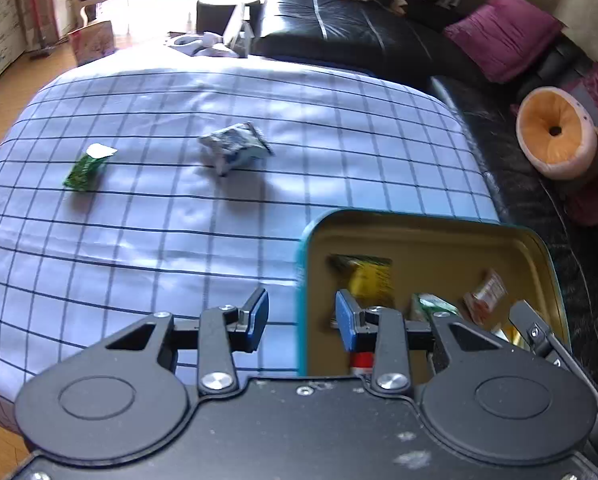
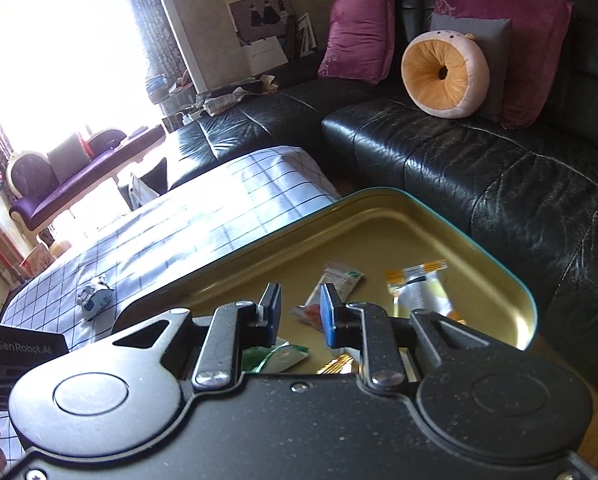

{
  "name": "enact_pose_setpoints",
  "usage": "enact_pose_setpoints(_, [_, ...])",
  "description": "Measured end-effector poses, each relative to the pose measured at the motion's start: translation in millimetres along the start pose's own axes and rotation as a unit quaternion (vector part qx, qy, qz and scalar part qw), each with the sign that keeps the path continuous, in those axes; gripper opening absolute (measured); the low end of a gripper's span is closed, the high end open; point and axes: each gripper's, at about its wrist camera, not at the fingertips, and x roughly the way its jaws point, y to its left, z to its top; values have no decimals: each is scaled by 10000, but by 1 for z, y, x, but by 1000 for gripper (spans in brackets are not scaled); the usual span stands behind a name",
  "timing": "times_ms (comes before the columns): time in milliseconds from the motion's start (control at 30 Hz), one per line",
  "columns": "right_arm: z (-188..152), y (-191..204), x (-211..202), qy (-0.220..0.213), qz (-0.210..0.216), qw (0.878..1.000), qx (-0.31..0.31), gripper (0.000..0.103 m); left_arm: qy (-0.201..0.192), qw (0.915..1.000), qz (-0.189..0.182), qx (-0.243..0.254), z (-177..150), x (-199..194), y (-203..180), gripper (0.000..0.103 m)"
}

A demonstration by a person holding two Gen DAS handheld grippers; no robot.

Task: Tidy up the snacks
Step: 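Withdraw both open tools from the tray back over the bed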

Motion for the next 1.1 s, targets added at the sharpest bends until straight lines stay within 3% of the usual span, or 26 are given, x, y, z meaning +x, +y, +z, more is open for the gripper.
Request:
enact_pose_setpoints(367, [-7,31,6,94,157,9994,-309,31,14,9979,323,-561,17,-2,59,36])
enact_pose_setpoints(867, [-19,69,13,255,483,9960,-705,31,185,9886,727,-1309,28,4,141,36])
enact_pose_setpoints(1100, [-8,96,18,568,1160,9896,-625,31,436,9839,848,-1510,29,15,163,36])
